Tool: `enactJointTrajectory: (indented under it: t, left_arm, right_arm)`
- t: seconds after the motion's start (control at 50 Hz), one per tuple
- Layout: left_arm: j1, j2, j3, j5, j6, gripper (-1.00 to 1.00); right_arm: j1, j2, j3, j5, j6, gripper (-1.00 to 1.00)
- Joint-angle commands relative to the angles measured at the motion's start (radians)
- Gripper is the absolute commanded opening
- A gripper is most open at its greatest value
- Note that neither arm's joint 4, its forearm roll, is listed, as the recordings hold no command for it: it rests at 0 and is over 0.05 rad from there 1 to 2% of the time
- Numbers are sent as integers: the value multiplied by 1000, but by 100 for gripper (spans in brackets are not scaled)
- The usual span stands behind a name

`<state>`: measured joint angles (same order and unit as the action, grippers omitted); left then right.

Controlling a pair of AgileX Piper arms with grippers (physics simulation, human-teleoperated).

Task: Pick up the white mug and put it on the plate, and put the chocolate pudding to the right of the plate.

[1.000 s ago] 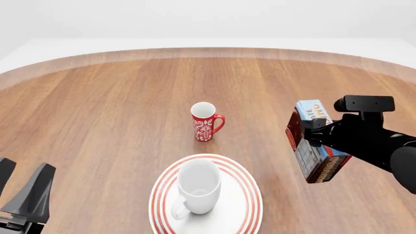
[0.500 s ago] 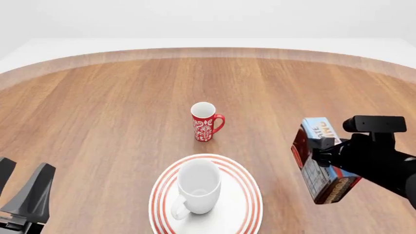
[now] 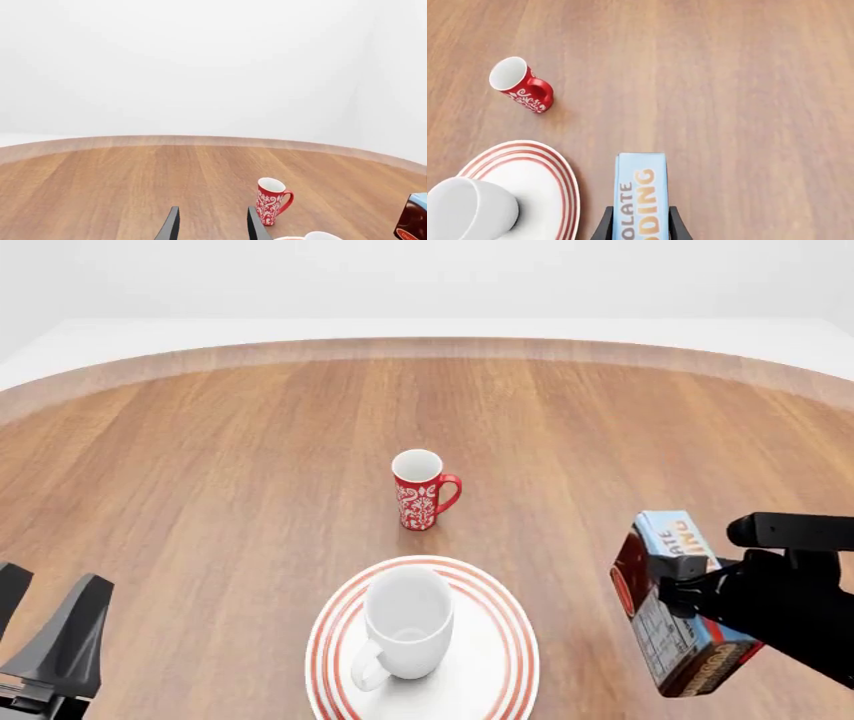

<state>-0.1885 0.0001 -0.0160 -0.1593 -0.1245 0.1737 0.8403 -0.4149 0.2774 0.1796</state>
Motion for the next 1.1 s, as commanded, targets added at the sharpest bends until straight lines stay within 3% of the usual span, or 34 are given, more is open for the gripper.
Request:
enactJointTrajectory:
  t: [0.02,0.54,1.1]
  left_arm:
    - [0,0,0,0,-2,100]
    - [1,0,1,-3,-5,100]
    - [1,0,1,-4,-4,100]
  right_arm:
    - [-4,-19,61,-3,37,-100]
    - [-21,-61,131,21,59,-100]
    - [-4,10,201,-77,76,-100]
